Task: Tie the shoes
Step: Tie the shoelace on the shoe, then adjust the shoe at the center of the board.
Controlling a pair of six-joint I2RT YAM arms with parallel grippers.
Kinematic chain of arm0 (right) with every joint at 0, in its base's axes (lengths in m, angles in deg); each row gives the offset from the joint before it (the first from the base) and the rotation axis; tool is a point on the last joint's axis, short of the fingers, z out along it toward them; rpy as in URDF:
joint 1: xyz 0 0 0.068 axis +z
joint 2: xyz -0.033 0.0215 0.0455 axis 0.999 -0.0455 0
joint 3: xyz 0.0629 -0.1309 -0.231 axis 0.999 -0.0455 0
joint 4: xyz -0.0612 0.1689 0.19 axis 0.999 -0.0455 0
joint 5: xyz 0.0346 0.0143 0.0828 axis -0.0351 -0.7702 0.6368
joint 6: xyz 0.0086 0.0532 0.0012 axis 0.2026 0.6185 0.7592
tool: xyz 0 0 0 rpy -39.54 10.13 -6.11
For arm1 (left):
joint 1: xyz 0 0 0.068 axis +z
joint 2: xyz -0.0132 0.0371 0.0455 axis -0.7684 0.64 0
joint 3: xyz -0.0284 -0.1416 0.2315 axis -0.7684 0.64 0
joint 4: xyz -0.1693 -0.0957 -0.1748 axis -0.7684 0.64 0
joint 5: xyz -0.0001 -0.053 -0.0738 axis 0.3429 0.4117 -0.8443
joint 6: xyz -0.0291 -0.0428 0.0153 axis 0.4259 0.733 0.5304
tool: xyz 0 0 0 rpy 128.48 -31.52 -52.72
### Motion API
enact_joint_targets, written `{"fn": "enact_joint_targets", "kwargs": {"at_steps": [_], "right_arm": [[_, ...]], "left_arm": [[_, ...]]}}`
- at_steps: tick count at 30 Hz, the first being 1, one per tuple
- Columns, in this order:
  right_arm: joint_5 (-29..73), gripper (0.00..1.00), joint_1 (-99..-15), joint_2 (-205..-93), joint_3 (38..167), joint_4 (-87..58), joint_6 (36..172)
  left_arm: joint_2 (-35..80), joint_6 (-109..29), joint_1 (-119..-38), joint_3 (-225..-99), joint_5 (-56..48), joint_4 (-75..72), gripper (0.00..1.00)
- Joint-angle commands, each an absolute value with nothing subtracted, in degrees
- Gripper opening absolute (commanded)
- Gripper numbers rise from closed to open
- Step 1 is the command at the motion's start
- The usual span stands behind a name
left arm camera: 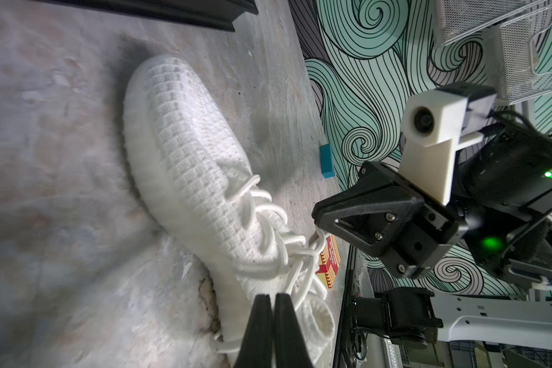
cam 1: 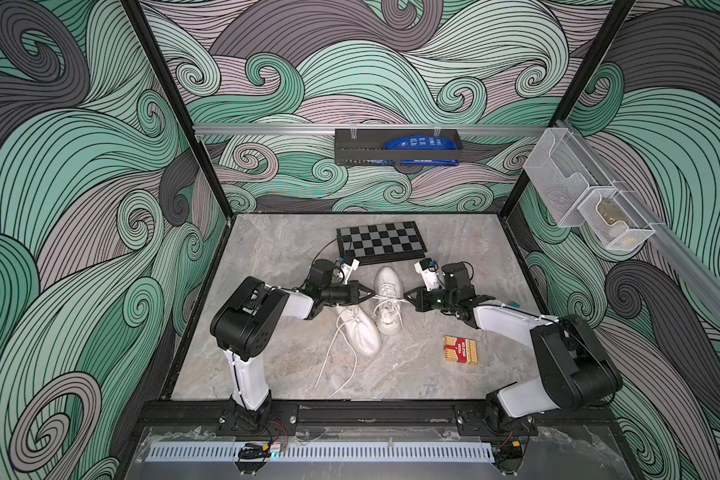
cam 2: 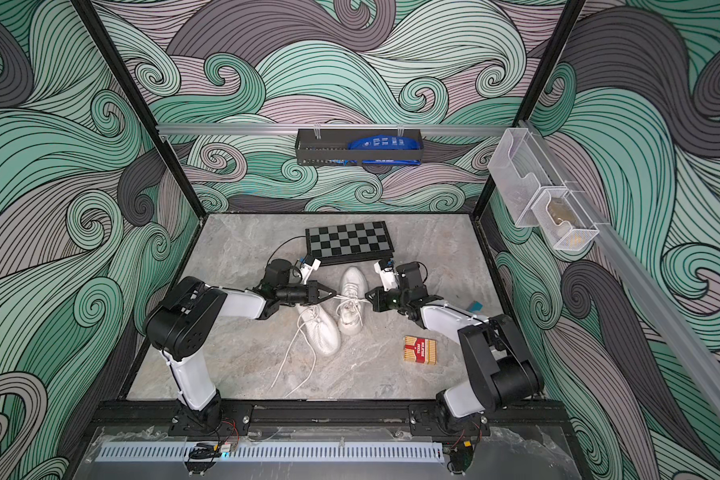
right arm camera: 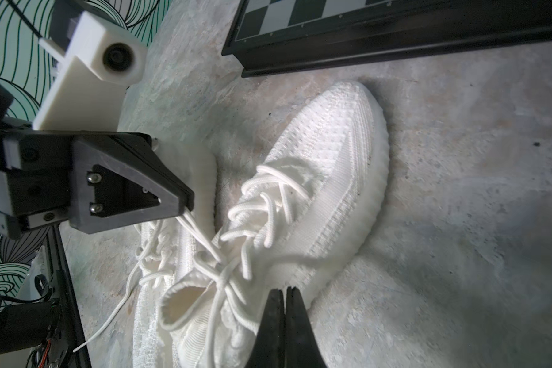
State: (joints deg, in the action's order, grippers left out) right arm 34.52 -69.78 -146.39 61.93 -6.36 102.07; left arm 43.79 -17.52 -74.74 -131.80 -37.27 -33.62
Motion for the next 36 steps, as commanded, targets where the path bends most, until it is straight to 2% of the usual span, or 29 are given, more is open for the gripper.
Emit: {"fn": "enact_joint_targets", "kwargs": {"at_steps": [1, 10, 19, 21, 22, 25, 27, 29, 31, 36], "right_arm": [[30.80, 0.00, -72.29, -144.46, 59.89, -7.27, 103.63], [28.38, 0.00, -78.44, -141.64, 56.07, -7.26, 105.40], [33.65, 0.00, -77.86, -141.65, 57.79, -7.33, 102.75], [34.70, 0.11, -76.83, -141.04, 58.33, -7.34, 101.78], [35.17, 0.21, -76.06, -140.63, 58.56, -7.28, 101.46], [35.57, 0.49, -73.54, -139.54, 59.14, -7.22, 101.21], [34.95, 0.62, -71.66, -139.16, 59.49, -7.25, 101.43], [34.45, 0.68, -69.75, -139.62, 59.82, -7.16, 101.94], [33.67, 0.71, -67.93, -140.40, 60.18, -7.08, 102.23], [30.53, 0.74, -64.32, -141.28, 61.22, -7.05, 102.74]], "left_arm": [[41.58, -17.51, -70.89, -129.45, -32.02, -30.84, 0.00], [39.53, -18.37, -66.57, -127.99, -27.84, -27.34, 0.00], [39.38, -19.49, -67.48, -128.22, -29.71, -26.69, 0.00], [39.38, -19.87, -68.24, -129.16, -30.86, -26.63, 0.00], [39.40, -20.13, -68.76, -129.81, -31.44, -26.39, 0.02], [38.51, -21.24, -69.89, -131.79, -32.52, -25.22, 0.33], [37.36, -22.14, -70.32, -133.11, -33.15, -24.26, 0.48], [35.95, -23.03, -70.42, -134.42, -34.18, -23.06, 0.58], [34.28, -24.22, -70.42, -135.39, -34.60, -21.43, 0.63], [29.50, -30.43, -70.10, -138.19, -30.21, -11.31, 0.68]]}}
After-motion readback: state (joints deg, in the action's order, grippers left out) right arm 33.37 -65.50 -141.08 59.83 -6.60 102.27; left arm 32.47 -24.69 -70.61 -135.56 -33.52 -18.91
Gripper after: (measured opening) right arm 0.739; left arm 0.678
